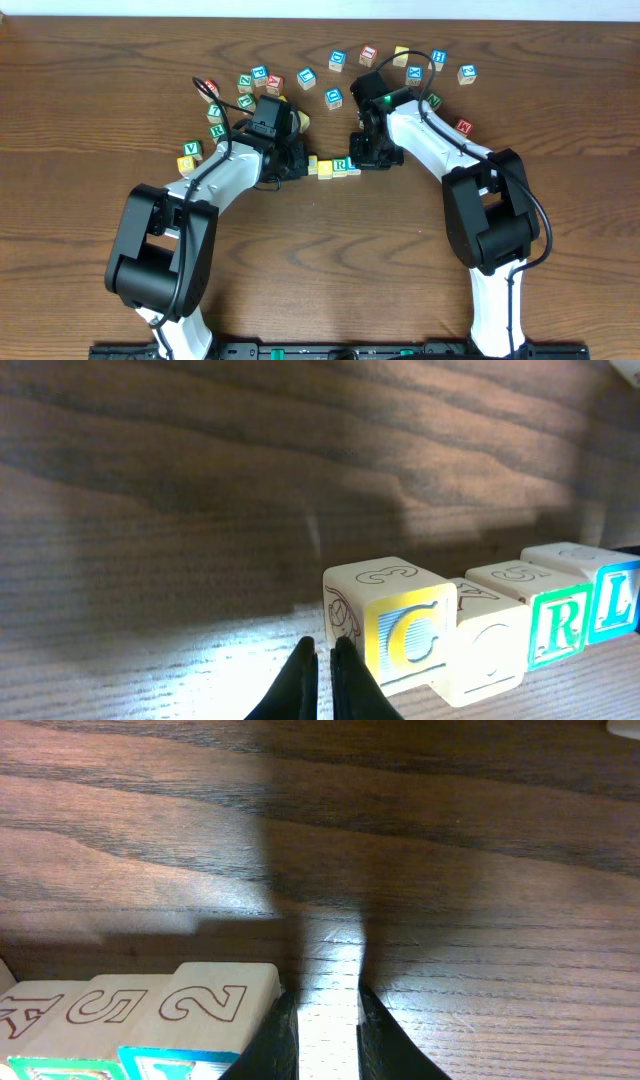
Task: Spell out CORL
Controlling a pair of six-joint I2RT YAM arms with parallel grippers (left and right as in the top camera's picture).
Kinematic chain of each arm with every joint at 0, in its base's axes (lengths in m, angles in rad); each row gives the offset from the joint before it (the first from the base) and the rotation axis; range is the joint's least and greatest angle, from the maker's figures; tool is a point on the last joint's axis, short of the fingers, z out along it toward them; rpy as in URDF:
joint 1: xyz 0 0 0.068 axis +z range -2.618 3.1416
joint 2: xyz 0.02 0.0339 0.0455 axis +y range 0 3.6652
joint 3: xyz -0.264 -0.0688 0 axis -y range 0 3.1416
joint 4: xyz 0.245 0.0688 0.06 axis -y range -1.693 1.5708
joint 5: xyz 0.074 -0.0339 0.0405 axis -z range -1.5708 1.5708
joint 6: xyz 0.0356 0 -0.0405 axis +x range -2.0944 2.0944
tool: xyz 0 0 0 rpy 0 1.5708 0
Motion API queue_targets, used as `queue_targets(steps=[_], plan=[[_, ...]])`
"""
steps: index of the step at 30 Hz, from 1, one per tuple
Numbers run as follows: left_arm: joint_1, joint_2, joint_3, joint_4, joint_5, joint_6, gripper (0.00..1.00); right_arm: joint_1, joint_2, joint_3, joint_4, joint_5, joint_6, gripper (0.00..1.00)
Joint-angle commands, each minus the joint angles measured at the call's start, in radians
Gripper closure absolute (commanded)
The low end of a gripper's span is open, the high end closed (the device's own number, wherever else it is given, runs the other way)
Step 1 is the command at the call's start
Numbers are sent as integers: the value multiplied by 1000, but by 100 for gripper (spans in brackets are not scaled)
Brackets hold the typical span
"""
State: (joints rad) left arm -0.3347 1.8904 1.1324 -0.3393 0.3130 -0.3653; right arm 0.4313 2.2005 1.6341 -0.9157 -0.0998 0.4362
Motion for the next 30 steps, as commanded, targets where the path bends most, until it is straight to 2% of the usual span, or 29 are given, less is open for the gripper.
queue_targets(steps=[1,25,30], plan=[[-6,5,-12,18,16,13,93,9,-5,-13,5,-12,-8,84],[-11,43,-3,34,19,13,92,7,-24,-13,47,-22,-15,85],[-9,29,27,-8,18,53,93,1,-74,-13,43,24,-15,81]])
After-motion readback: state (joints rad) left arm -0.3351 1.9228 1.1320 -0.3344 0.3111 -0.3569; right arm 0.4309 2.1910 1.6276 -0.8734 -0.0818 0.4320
